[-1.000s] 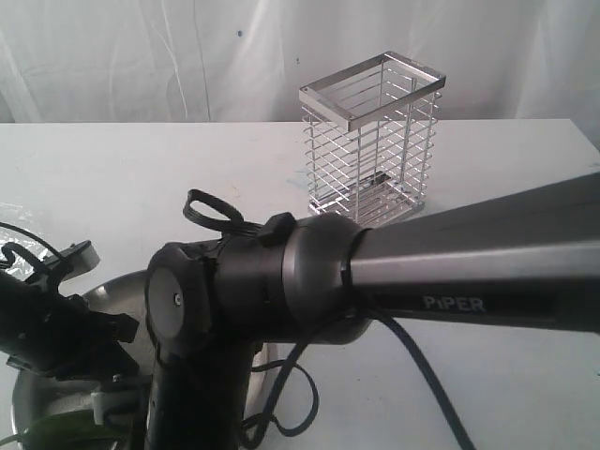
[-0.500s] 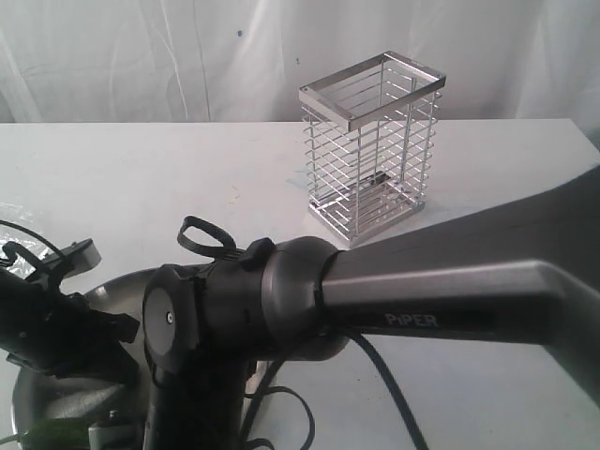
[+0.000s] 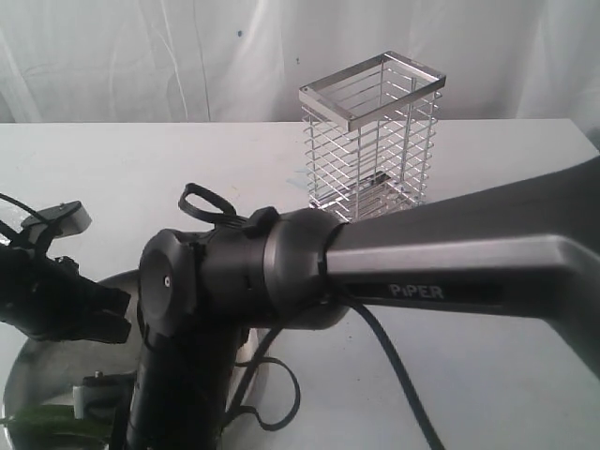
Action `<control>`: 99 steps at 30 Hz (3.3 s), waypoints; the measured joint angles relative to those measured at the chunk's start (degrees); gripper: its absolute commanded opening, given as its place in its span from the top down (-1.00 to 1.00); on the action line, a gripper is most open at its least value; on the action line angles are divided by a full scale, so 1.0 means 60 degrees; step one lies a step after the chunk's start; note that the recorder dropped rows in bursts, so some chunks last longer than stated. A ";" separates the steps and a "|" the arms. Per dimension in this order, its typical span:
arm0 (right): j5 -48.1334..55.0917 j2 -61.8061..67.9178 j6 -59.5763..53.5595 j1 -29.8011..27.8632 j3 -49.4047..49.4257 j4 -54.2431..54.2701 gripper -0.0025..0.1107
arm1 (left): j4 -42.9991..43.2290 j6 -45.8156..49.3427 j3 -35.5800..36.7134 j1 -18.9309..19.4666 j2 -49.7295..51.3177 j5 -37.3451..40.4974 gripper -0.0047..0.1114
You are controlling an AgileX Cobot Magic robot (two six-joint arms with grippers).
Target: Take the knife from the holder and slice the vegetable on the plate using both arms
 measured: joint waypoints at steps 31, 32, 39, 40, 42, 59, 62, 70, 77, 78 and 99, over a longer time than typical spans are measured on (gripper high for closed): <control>-0.0511 0.0344 0.1513 -0.0177 -0.1424 -0.2880 0.90 | 0.0156 -0.0018 0.0000 0.0000 -0.1430 0.0149 0.92; -0.0511 0.0344 0.1513 -0.0106 -0.1424 -0.2741 0.90 | 0.0137 -0.0018 0.0000 0.0000 -0.1430 0.0149 0.92; -0.0574 0.0344 0.1513 0.0195 -0.1424 -0.2268 0.90 | 0.0119 -0.0018 0.0000 0.0000 -0.1445 0.0208 0.92; -0.0574 0.0344 0.1530 0.0195 -0.1424 -0.2268 0.90 | 0.0119 -0.0018 0.0000 0.0000 -0.1445 0.0205 0.92; -0.0609 0.0344 0.1530 0.0204 -0.1424 -0.2268 0.90 | 0.0119 -0.0018 0.0000 0.0000 -0.1445 0.0225 0.92; -0.0678 0.0925 0.1628 0.0204 -0.1424 -0.2193 0.90 | 0.0119 -0.0018 0.0000 0.0000 -0.1445 0.0368 0.92; -0.0678 0.0925 0.1607 0.0204 -0.1424 -0.2274 0.90 | 0.0119 -0.0018 0.0000 0.0000 -0.1445 0.0368 0.92; -0.0615 0.1055 0.1554 0.0204 -0.1424 -0.2068 0.90 | 0.0119 -0.0018 0.0000 0.0000 -0.1445 0.0385 0.92; -0.0714 0.1316 0.1008 0.0187 -0.1424 -0.0903 0.90 | 0.0102 -0.0018 0.0000 0.0000 -0.1445 0.0402 0.92; -0.0736 0.1365 0.0966 0.0187 -0.1424 -0.0783 0.90 | 0.0076 -0.0018 0.0000 0.0000 -0.1445 0.0402 0.92; 0.0401 0.1569 -0.0543 0.0154 -0.1427 0.1243 0.90 | 0.0399 -0.0018 0.0000 0.0000 -0.1445 0.0788 0.92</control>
